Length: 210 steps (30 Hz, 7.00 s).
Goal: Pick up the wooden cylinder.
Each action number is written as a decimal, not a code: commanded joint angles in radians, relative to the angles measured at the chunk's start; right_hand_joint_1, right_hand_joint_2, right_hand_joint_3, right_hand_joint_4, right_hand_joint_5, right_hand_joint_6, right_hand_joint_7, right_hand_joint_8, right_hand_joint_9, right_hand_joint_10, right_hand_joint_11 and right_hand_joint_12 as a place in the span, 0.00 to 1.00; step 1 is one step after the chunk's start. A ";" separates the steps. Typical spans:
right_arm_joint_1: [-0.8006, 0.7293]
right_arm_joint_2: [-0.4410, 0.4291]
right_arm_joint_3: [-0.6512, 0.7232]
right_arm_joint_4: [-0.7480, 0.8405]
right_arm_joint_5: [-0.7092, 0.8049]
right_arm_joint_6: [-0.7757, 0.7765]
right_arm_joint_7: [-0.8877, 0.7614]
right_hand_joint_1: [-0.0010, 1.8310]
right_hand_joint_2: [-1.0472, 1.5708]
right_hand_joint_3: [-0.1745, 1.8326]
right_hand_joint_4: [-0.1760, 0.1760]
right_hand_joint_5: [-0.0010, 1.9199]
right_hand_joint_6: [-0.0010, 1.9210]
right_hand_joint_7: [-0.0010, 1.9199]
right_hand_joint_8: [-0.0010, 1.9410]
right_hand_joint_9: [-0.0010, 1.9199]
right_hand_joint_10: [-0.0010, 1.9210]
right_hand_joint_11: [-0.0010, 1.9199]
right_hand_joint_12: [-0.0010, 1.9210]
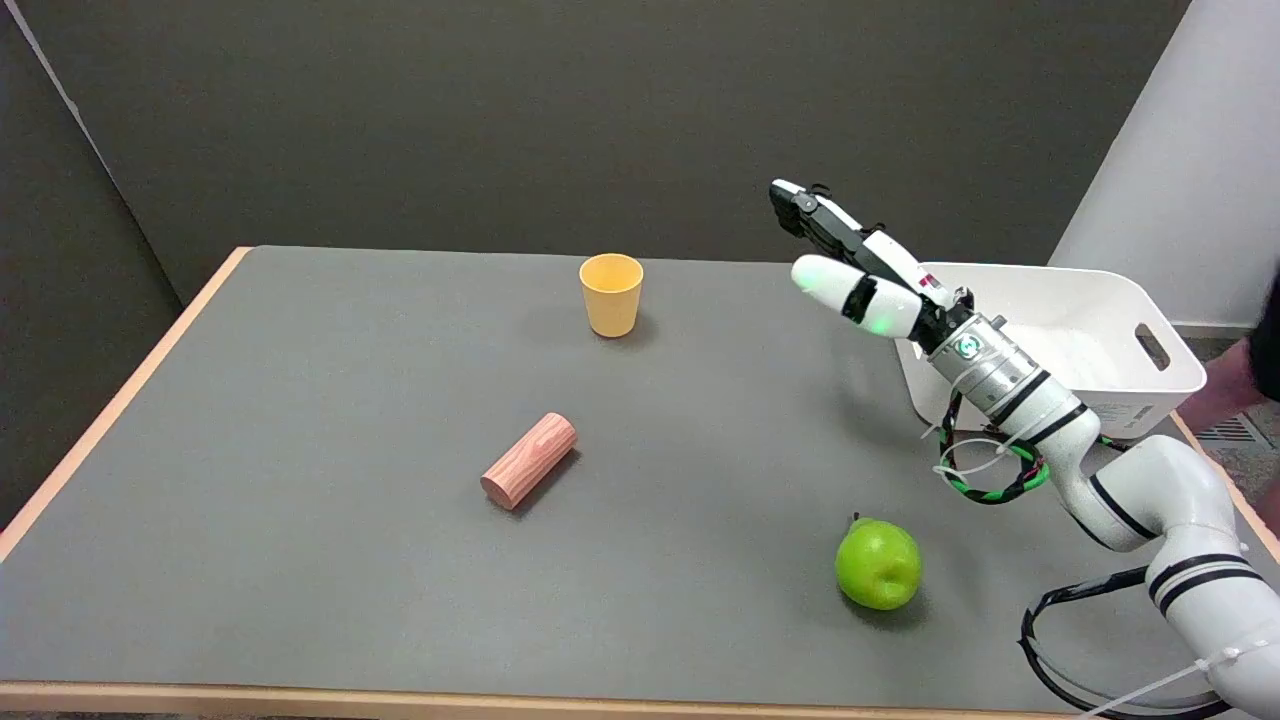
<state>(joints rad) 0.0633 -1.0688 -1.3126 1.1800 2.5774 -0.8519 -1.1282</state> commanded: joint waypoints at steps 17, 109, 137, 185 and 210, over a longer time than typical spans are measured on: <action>0.003 0.002 0.047 -0.015 -0.001 -0.041 -0.003 0.12 0.68 0.48 0.05 0.03 0.16 0.00 0.06 0.00 0.11 0.00 0.16; 0.597 -0.123 -1.088 -0.163 -0.397 0.323 -0.628 0.46 0.65 0.60 0.27 0.08 0.20 0.12 0.14 0.06 0.25 0.00 0.42; 0.524 -0.046 -1.083 -0.007 -0.577 0.620 -0.357 0.46 0.65 0.59 0.21 0.15 0.28 0.22 0.24 0.16 0.38 0.08 0.61; 0.458 -0.085 -1.113 0.047 -0.577 0.645 -0.278 0.46 0.64 0.59 0.19 0.16 0.30 0.23 0.26 0.17 0.40 0.09 0.64; 0.525 -0.110 -1.119 -0.026 -0.577 0.560 -0.285 0.52 0.66 0.59 0.27 0.17 0.33 0.25 0.26 0.18 0.41 0.10 0.63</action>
<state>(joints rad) 0.5541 -1.1641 -2.4269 1.1856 2.0001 -0.2517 -1.4128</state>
